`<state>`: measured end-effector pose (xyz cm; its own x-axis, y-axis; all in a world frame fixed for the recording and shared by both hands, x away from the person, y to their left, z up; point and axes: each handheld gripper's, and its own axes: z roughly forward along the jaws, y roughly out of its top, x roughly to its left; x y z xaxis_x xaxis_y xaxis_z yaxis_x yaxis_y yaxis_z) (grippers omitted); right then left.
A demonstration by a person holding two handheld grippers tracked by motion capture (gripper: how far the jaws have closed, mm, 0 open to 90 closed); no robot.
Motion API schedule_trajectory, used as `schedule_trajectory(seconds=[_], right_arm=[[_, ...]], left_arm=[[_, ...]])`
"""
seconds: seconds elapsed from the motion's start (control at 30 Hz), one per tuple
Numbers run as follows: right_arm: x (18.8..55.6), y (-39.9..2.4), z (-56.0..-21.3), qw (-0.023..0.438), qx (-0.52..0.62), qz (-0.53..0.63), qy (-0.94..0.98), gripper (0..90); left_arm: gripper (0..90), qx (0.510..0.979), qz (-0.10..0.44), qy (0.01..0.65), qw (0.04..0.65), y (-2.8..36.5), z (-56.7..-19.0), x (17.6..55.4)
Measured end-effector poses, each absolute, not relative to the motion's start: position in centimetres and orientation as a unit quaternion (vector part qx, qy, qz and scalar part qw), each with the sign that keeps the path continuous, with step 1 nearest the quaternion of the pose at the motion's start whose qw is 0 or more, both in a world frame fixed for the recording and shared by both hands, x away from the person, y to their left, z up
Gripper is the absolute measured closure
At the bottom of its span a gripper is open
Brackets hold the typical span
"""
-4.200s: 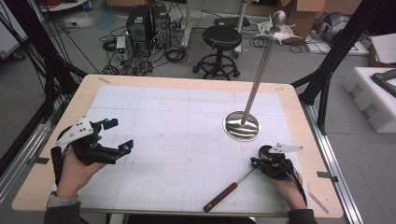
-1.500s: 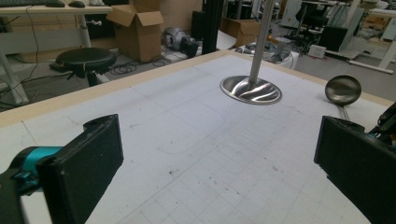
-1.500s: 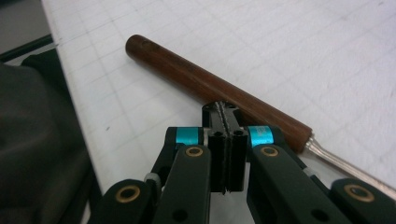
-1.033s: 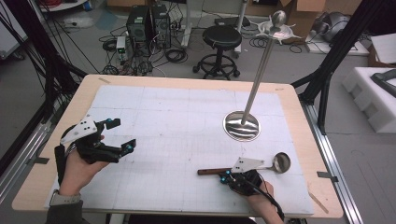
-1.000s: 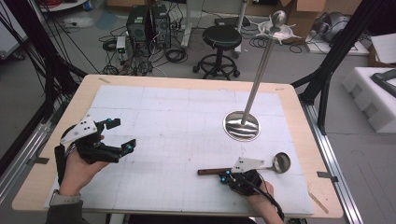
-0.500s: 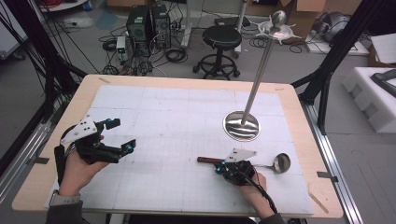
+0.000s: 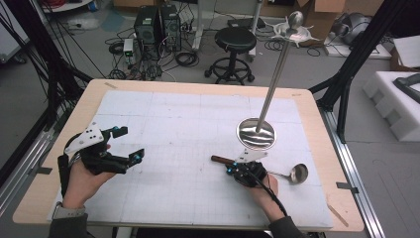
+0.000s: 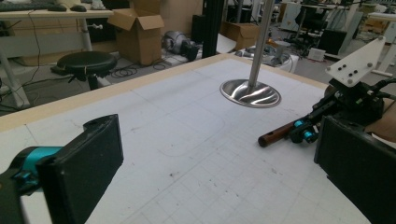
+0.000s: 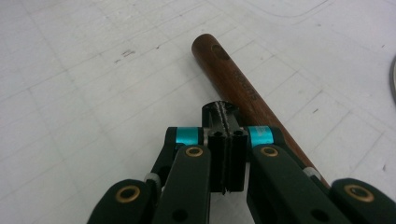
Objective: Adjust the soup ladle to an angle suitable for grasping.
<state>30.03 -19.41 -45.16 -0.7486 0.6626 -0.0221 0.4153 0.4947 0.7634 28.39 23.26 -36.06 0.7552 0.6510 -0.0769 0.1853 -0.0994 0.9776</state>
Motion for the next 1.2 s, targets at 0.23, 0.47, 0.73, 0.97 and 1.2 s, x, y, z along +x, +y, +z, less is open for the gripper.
schedule_trajectory(seconds=[0.23,0.47,0.73,0.97,1.2], right_arm=[[30.1,-19.4,-45.1,0.161,0.316,0.391,0.85,90.0],[29.8,-20.4,-44.1,0.127,0.311,0.432,0.837,90.0],[29.3,-24.6,-40.9,0.118,0.297,0.484,0.814,90.0],[29.2,-27.8,-39.8,0.111,0.29,0.514,0.799,84.1],[28.2,-30.0,-38.3,0.125,0.245,0.53,0.802,62.2]], left_arm=[[1.8,0.719,0.193,0.291,0.601,23.2,-36.2,28.5],[1.8,0.712,0.19,0.292,0.61,23.6,-36.0,28.3],[1.8,0.712,0.191,0.294,0.609,23.7,-36.1,28.4],[1.8,0.712,0.192,0.296,0.608,23.8,-36.1,28.4],[1.8,0.713,0.192,0.297,0.606,23.9,-36.2,28.4]])
